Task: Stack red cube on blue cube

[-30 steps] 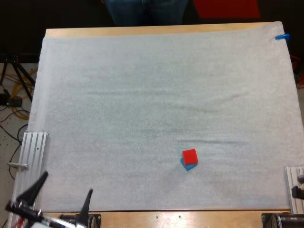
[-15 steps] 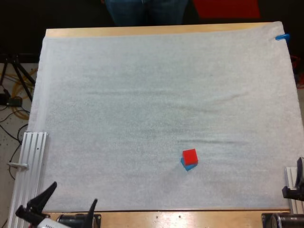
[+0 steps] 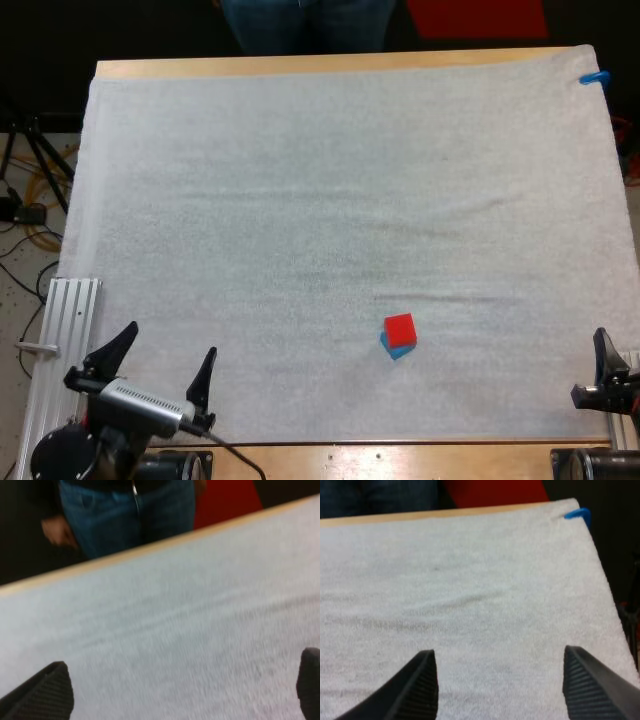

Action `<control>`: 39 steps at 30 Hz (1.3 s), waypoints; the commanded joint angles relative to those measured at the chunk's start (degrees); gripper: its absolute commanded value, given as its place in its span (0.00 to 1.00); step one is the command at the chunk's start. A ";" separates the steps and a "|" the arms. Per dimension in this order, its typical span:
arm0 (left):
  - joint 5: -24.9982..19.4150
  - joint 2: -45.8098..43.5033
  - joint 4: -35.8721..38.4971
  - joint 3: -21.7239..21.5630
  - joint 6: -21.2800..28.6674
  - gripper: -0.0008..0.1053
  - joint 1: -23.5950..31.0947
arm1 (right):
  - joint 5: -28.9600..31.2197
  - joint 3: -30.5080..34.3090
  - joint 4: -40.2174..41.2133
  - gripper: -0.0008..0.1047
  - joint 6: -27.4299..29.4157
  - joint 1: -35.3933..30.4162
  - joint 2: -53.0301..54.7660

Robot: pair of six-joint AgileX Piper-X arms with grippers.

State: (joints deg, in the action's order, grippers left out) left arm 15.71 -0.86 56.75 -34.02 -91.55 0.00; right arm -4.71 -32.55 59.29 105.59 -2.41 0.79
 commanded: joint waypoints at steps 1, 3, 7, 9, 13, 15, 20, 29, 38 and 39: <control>-0.74 -7.90 -1.01 1.14 -0.97 0.83 0.00 | -0.67 0.46 -0.30 0.52 0.64 -0.11 2.14; -0.74 -7.90 -1.01 2.59 -1.14 0.83 0.00 | -0.67 1.19 -0.02 0.52 0.64 -0.11 2.14; -0.90 -7.83 -1.01 5.70 -1.84 0.83 0.00 | -0.67 1.99 0.51 0.52 0.64 -0.11 2.14; -1.36 -7.83 -1.95 6.19 -2.80 0.83 0.00 | -0.67 1.99 0.51 0.52 0.64 -0.11 2.14; -6.36 -7.83 -1.42 6.18 -5.39 0.83 0.00 | -0.67 1.99 0.51 0.52 0.70 -0.11 2.14; -7.48 -7.83 -1.42 6.18 -5.90 0.83 0.00 | -0.67 1.99 0.51 0.52 0.70 -0.11 2.14; -8.04 -7.83 -1.42 6.18 -6.07 0.83 0.00 | -0.67 1.99 0.51 0.52 0.70 -0.11 2.14; -8.04 -7.83 -1.42 6.18 -6.07 0.83 0.00 | -0.67 1.99 0.51 0.52 0.70 -0.11 2.14; -8.04 -7.83 -1.42 6.18 -6.07 0.83 0.00 | -0.67 1.99 0.51 0.52 0.70 -0.11 2.14; -8.04 -7.83 -1.42 6.18 -6.07 0.83 0.00 | -0.67 1.99 0.51 0.52 0.70 -0.11 2.14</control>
State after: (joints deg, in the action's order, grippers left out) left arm 8.41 -0.71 56.02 -27.54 -96.87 0.00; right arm -4.79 -30.36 59.77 105.59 -2.41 0.79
